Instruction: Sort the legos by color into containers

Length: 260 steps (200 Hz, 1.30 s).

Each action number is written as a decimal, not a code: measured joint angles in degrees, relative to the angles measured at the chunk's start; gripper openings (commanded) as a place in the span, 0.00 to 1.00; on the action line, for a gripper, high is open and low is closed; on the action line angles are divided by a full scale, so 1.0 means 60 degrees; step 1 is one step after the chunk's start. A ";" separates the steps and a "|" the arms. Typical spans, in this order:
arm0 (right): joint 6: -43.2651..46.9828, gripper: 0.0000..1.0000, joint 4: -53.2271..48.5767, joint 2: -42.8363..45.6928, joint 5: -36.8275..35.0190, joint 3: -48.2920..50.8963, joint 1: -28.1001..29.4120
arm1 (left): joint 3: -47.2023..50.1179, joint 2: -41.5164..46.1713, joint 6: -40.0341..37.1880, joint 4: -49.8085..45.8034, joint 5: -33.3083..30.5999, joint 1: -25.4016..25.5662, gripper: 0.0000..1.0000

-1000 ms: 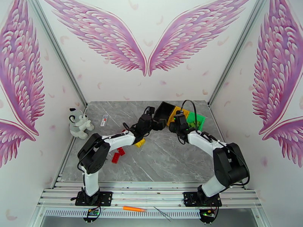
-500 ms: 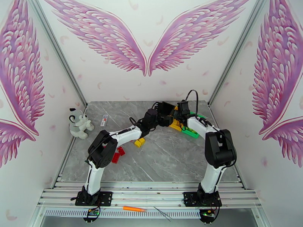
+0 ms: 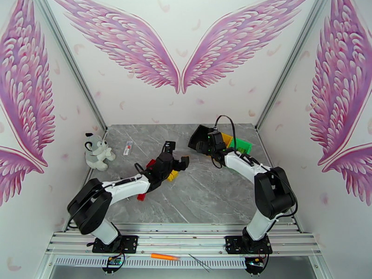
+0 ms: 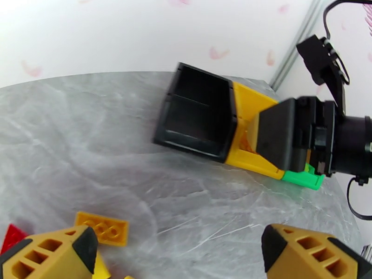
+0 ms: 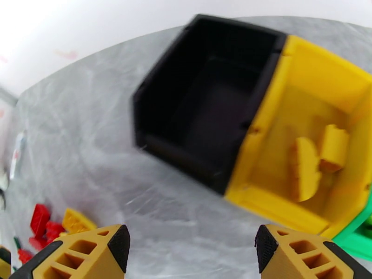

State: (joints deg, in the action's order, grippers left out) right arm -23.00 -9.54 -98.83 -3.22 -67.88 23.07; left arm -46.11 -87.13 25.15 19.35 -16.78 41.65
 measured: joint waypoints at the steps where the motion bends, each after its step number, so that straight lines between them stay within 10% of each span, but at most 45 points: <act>1: 0.0007 0.80 0.0022 0.0000 0.0018 0.0018 0.0055 | 0.0044 0.0040 0.0015 0.0000 -0.0011 -0.0007 0.99; 130: 0.0834 0.81 0.0565 -0.1424 0.1078 0.0627 0.3206 | 0.4761 0.3905 0.1902 -0.0539 -0.0980 -0.0882 0.99; 260: 0.0441 0.68 0.0688 -0.2288 0.0681 -0.0153 0.3319 | 0.5136 0.4532 0.2138 -0.0605 -0.1078 -0.0943 0.99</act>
State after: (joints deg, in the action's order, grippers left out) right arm -20.36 -5.41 -112.55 0.86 -68.79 42.98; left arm -15.29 -59.94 37.98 15.73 -23.24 35.99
